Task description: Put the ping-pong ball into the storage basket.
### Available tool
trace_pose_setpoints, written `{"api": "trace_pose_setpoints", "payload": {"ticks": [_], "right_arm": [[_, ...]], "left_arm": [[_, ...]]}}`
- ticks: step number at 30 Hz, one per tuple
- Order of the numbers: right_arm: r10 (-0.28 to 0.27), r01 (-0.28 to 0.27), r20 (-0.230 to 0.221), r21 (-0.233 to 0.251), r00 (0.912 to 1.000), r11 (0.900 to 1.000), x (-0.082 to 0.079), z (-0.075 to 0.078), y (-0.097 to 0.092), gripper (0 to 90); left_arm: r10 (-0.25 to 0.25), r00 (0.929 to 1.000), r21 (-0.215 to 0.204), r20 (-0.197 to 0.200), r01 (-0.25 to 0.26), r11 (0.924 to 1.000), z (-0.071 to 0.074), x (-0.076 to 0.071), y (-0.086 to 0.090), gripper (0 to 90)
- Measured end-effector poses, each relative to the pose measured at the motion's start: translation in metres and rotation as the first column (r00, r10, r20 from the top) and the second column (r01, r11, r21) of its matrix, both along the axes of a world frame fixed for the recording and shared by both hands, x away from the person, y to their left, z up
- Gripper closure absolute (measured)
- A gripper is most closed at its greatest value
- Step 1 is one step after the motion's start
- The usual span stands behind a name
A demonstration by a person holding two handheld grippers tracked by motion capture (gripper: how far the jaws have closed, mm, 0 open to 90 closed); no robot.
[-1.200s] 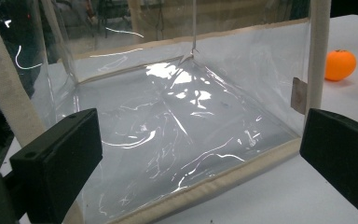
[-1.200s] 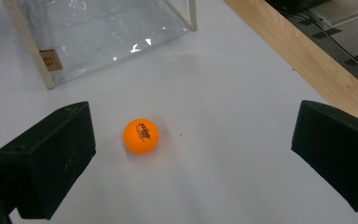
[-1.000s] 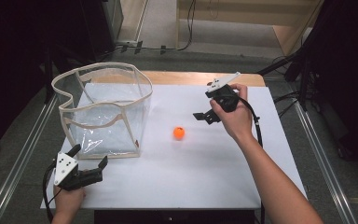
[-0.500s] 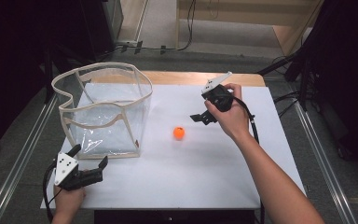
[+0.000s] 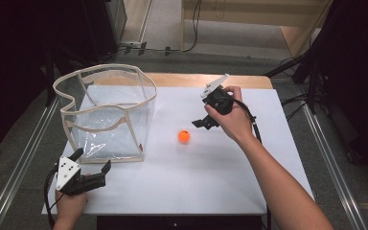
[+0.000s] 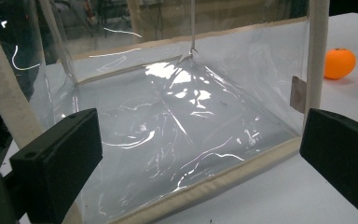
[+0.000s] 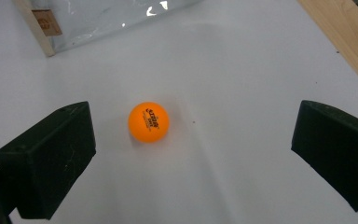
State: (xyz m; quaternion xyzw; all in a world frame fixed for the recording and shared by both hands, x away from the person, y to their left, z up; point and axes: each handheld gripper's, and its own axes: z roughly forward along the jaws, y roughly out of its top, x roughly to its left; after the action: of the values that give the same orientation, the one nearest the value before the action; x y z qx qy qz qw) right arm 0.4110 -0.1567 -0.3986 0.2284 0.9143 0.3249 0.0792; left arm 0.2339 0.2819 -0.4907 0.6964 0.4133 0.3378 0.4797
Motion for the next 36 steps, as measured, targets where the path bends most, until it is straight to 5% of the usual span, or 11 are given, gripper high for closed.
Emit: {"api": "trace_pose_setpoints", "payload": {"ticks": [22,24,36], "right_arm": [[0.045,-0.051,-0.08,-0.076,0.9958,0.9958,0.009,-0.014,0.018,0.3],[0.034,-0.04,-0.067,-0.086,0.9972,0.9955,0.009,-0.014,0.02,13.3],[0.061,-0.072,-0.1,-0.109,0.9931,0.9914,0.012,-0.02,0.029,13.3]], "left_arm": [[-0.002,1.0,0.001,0.001,0.002,1.0,0.0,0.0,0.0,0.0],[-0.002,1.0,0.001,0.001,0.002,1.0,0.0,0.0,0.0,0.0],[-0.001,1.0,-0.002,0.001,0.001,1.0,0.0,0.0,0.0,0.0]]}}
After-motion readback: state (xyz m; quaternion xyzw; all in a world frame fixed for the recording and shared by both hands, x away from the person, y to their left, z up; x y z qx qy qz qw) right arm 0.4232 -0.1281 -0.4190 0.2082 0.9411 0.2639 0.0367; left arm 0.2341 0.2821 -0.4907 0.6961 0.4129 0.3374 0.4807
